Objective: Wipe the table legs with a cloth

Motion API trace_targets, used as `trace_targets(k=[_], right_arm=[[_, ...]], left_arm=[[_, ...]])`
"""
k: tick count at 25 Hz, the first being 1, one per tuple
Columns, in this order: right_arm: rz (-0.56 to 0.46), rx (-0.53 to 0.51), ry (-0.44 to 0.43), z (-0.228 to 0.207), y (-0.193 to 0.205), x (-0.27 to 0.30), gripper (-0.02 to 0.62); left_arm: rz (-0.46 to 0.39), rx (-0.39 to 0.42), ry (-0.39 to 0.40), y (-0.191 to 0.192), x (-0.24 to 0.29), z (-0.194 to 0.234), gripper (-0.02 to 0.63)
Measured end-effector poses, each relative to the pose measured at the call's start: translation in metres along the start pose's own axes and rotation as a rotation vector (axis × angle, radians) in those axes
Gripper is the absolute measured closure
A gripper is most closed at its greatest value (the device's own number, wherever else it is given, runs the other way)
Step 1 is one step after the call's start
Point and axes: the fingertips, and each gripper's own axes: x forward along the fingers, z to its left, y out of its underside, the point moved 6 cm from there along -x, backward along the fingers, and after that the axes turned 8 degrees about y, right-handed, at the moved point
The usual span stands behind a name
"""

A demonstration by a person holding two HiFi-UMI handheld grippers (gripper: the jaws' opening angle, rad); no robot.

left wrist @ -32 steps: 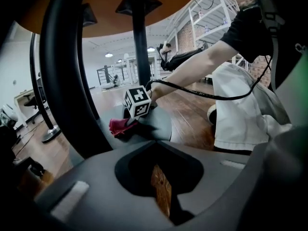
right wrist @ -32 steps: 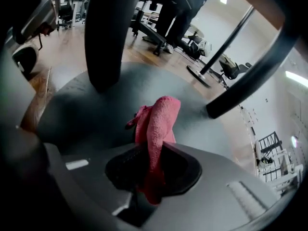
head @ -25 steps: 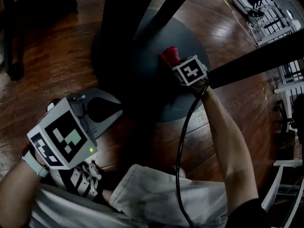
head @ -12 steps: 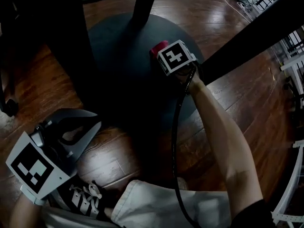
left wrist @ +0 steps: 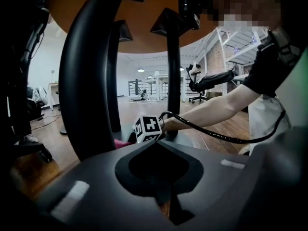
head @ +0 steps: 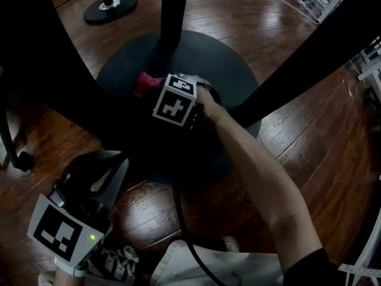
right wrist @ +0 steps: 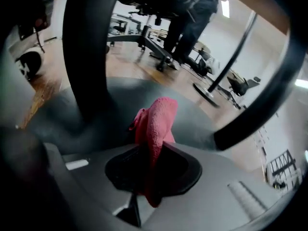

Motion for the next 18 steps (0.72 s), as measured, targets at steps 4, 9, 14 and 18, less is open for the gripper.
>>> trace_targets(k=[4,9,14,18], right_arm=[[-0.129,-0.258,-0.110,0.044,-0.044,0.006,0.548],[-0.239,-0.434,-0.261,0.070,-0.084,0.002,0.548],[-0.282,-0.413,-0.337,0.059,-0.095,0.030,0.546],[-0.273,-0.367,-0.289,0.030,-0.109,0.055,0.546]], left_arm=[[0.028,0.065,0.035,0.007,0.003,-0.010,0.612],[0.012,0.024,0.038,0.010,0.000,0.000,0.612],[0.012,0.003,0.033,0.013,0.002,0.001,0.614],[0.014,-0.011,0.030,0.014,0.005,0.000,0.614]])
